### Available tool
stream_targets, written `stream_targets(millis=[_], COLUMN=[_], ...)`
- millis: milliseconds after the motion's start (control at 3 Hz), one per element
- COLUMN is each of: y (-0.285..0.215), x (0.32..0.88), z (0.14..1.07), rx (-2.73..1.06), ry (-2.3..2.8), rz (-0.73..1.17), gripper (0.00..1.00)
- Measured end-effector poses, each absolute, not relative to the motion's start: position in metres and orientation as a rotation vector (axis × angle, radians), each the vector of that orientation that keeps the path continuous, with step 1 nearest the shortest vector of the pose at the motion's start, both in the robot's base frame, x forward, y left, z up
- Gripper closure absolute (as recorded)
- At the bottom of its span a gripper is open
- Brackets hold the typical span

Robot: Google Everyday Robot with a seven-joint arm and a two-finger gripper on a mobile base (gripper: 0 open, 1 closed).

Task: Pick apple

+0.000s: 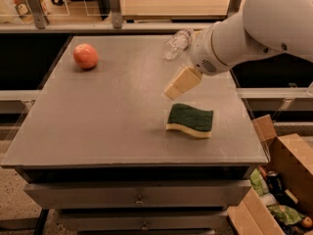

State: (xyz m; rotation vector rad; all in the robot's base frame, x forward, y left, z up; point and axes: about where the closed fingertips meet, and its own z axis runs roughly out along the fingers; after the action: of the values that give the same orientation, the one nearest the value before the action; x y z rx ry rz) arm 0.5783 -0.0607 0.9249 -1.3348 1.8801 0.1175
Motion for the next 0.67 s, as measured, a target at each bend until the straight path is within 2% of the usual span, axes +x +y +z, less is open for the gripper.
stream_targets(millis=[667], y=[-0.008], x=[0.637], z=[0.907], rx=[-1.310], ry=[1.819], rz=[0.138], gripper=[0.00])
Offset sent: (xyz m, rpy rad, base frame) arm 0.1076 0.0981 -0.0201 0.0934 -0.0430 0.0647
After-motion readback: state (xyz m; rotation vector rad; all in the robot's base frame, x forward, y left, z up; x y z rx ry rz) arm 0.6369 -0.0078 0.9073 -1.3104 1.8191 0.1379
